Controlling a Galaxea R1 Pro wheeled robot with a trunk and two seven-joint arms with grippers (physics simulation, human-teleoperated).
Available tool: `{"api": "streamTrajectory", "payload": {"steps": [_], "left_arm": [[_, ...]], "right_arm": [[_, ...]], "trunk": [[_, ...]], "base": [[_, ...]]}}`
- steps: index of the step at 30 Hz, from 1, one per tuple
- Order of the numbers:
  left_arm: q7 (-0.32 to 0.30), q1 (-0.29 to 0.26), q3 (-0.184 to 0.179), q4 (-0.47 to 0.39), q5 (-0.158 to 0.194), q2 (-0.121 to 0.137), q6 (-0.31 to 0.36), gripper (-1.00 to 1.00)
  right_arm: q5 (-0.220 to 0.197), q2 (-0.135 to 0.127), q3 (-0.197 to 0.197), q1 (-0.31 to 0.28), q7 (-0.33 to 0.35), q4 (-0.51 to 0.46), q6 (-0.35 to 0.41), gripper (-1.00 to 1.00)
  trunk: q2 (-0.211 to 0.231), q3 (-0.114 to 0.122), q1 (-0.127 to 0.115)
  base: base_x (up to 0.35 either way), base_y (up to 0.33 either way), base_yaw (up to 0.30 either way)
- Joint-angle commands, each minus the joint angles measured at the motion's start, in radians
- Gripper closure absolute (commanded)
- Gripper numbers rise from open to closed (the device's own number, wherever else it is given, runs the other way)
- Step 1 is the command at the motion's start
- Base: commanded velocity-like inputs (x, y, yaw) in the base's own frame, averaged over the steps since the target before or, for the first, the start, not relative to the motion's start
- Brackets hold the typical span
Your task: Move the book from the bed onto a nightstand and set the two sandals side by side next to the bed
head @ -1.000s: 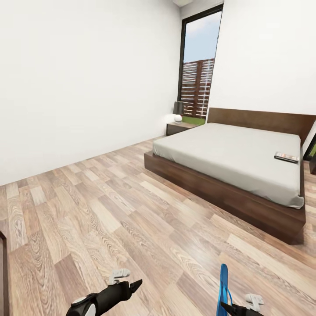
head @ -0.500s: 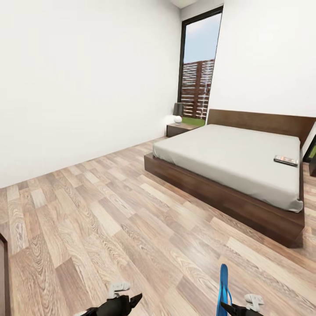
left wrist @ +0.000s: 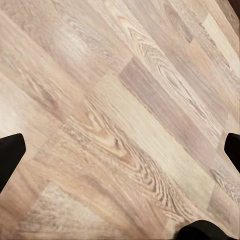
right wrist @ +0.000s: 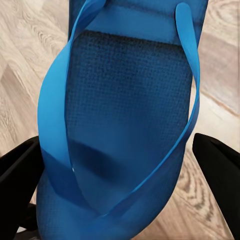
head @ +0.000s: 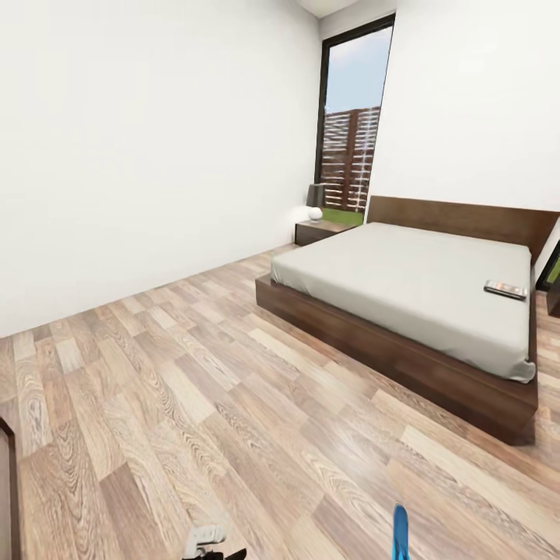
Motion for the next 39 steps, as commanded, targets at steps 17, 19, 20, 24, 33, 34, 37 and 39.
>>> {"api": "streamTrajectory", "payload": {"steps": [17,19,20,24,33,34,37,39], "left_arm": [[-0.001,0.000,0.011,0.028,0.017,0.006,-0.051,-1.00],[-0.001,0.000,0.040,0.028,0.018,0.007,-0.051,-1.00],[-0.001,0.000,0.049,0.028,0.018,0.007,-0.051,-1.00],[-0.002,0.000,0.116,0.027,0.016,0.006,-0.052,-1.00],[-0.003,0.000,0.120,0.027,0.014,0.003,-0.053,-1.00],[-0.003,0.000,0.120,0.027,0.014,0.003,-0.053,-1.00],[-0.003,0.000,0.120,0.029,0.014,0.003,-0.054,-1.00],[-0.002,0.000,0.119,0.029,0.014,0.003,-0.054,-1.00]], "right_arm": [[-0.006,-0.001,-0.005,-0.001,0.004,0.015,-0.014,1.00],[-0.006,-0.001,-0.005,-0.001,0.004,0.015,-0.014,1.00],[-0.006,-0.001,-0.006,-0.001,0.004,0.016,-0.014,1.00],[-0.005,-0.001,-0.003,-0.001,0.007,0.012,-0.015,1.00],[-0.005,-0.001,-0.002,-0.001,0.005,0.014,-0.015,1.00],[-0.005,-0.001,-0.002,-0.001,0.005,0.014,-0.015,1.00],[-0.005,-0.001,-0.002,-0.001,0.005,0.014,-0.015,1.00],[-0.005,-0.001,-0.002,-0.001,0.005,0.014,-0.015,1.00]], "trunk": [[0.014,0.005,-0.008],[0.014,0.005,-0.008],[0.014,0.005,-0.008],[0.014,0.005,-0.008],[0.014,0.005,-0.008],[0.014,0.005,-0.008],[0.014,0.005,-0.008],[0.014,0.005,-0.008]], "base": [[0.000,0.000,0.000],[0.000,0.000,0.000],[0.000,0.000,0.000],[0.000,0.000,0.000],[0.000,0.000,0.000],[0.000,0.000,0.000],[0.000,0.000,0.000],[0.000,0.000,0.000]]}}
